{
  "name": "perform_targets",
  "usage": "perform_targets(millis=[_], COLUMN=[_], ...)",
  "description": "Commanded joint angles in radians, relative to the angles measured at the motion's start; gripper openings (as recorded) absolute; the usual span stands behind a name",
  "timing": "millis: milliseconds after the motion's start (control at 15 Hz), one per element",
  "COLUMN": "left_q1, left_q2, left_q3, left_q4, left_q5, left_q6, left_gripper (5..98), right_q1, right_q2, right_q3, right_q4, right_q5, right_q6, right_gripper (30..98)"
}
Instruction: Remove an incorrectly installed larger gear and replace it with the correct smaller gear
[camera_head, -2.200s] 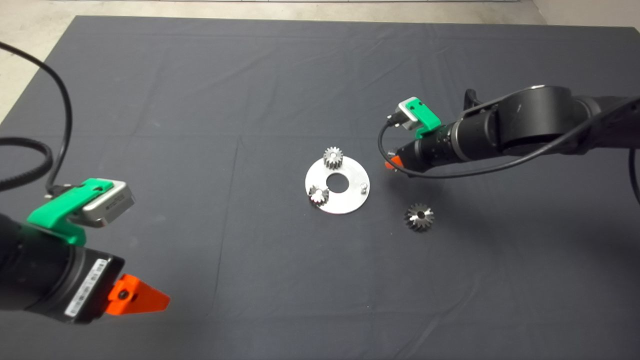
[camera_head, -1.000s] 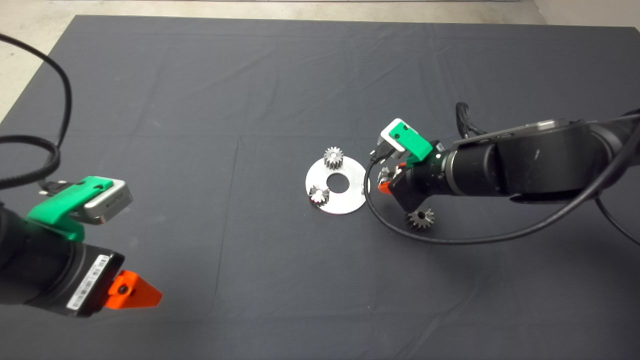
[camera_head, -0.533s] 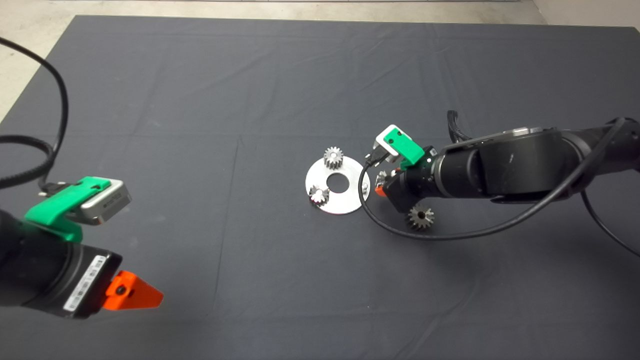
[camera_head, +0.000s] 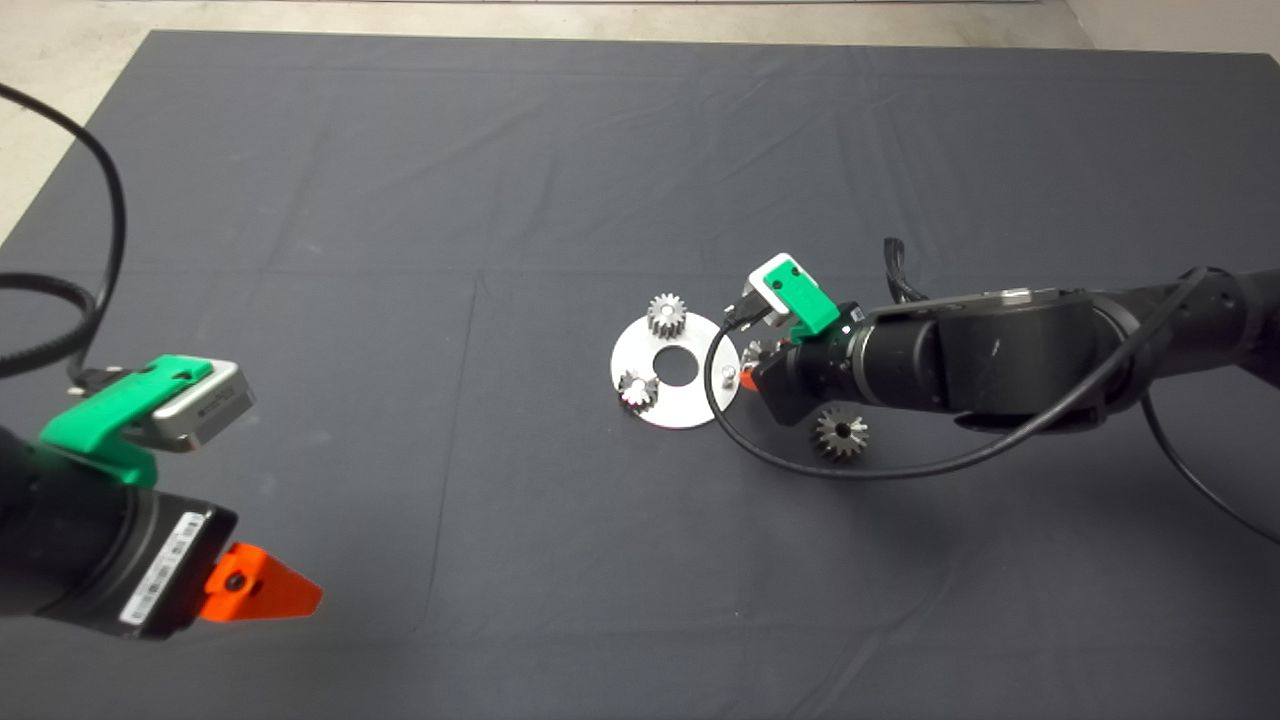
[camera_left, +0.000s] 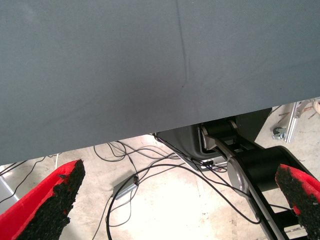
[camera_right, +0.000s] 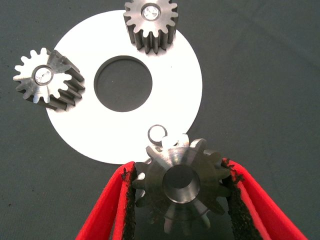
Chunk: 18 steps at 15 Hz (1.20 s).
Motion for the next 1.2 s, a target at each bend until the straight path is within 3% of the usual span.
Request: perform_targets(millis=[0, 1133], left_q1=[-0.009, -0.009], left_q2=[0.000, 0.006], left_q3=[0.011, 0.011], left_q4=[-0.018, -0.020], left_q5=[0.000, -0.003], left_q6=[0.003, -0.001], left_gripper=[98.1, 98.1], right_q1=[0.005, -0.006], right_q2=[0.004, 0.057], right_q3=[-0.010, -0.075], right_q4=[-0.048, -0.054], right_q5=[0.008, 0.009], right_q6=[0.033, 0.065], right_gripper=[39.4, 39.4])
